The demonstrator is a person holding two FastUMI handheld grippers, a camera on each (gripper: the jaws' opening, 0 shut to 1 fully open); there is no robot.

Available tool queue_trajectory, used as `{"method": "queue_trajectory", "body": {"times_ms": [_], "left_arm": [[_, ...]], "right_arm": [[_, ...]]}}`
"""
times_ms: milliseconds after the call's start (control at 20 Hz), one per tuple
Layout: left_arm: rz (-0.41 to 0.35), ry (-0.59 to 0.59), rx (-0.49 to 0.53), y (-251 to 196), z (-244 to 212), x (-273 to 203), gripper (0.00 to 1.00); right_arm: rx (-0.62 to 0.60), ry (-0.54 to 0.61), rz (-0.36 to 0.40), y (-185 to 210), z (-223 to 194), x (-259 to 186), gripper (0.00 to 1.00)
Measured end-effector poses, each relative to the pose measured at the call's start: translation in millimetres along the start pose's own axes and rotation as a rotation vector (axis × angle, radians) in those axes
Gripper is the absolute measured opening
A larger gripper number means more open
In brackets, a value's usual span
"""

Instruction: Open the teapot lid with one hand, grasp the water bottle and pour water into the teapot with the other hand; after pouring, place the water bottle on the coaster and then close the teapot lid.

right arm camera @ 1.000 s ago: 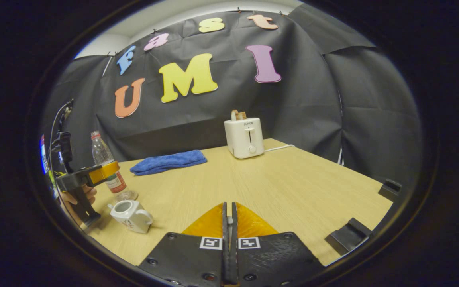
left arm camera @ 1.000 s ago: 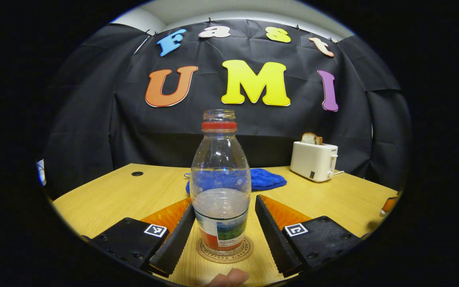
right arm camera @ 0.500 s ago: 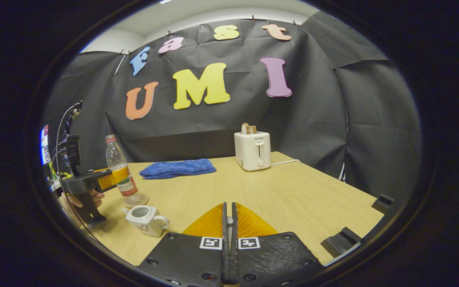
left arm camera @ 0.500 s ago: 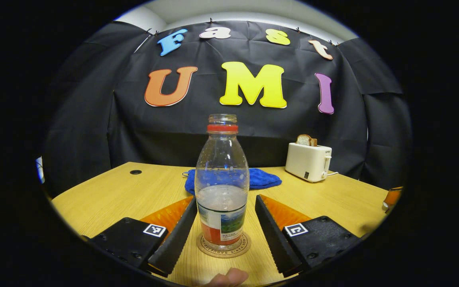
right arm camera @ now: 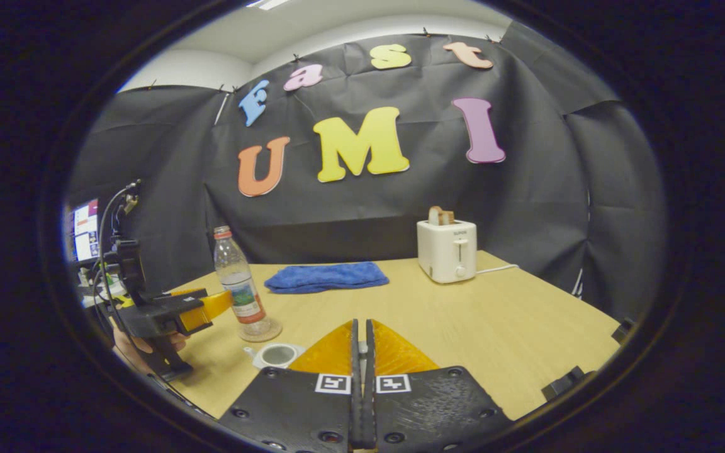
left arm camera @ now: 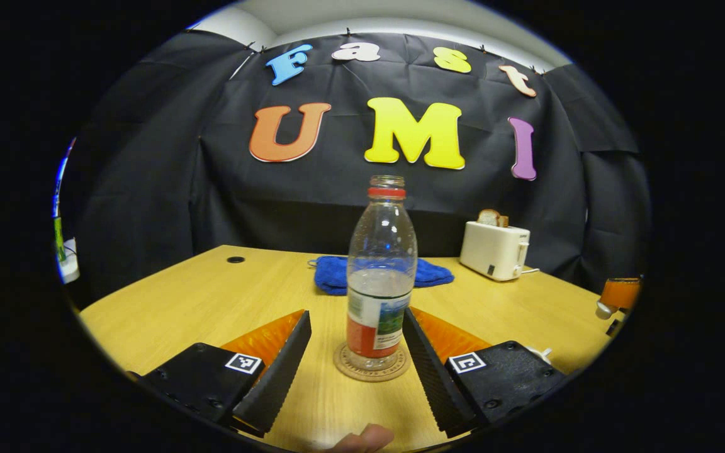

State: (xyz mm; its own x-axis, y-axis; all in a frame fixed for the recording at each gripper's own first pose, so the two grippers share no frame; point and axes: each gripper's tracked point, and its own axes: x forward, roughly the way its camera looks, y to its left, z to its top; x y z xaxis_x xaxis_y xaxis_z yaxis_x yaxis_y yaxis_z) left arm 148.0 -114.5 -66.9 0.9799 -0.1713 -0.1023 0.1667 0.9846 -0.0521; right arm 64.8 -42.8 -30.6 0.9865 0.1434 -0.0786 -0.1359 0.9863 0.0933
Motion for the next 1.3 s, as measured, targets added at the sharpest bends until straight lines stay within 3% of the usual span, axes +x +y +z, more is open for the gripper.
{"method": "queue_trajectory", "body": {"times_ms": [150, 450, 800, 1300], "left_arm": [[0.034, 0.010, 0.036, 14.0, -2.1, -21.2, 0.92], [0.044, -0.026, -0.085, 24.5, 32.3, -66.1, 0.92], [0.054, -0.073, -0.102, 45.8, 65.1, -92.6, 0.92], [0.037, -0.041, -0.071, 45.6, 57.5, -92.6, 0.92]], "right_arm": [[-0.021, 0.008, 0.087, 27.2, -3.0, 14.1, 0.00], [-0.052, 0.042, 0.172, 70.0, -16.2, 35.2, 0.00], [-0.046, 0.075, 0.177, 88.7, -37.0, 48.5, 0.00], [-0.013, 0.103, 0.152, 88.8, -44.8, 55.2, 0.01]]}}
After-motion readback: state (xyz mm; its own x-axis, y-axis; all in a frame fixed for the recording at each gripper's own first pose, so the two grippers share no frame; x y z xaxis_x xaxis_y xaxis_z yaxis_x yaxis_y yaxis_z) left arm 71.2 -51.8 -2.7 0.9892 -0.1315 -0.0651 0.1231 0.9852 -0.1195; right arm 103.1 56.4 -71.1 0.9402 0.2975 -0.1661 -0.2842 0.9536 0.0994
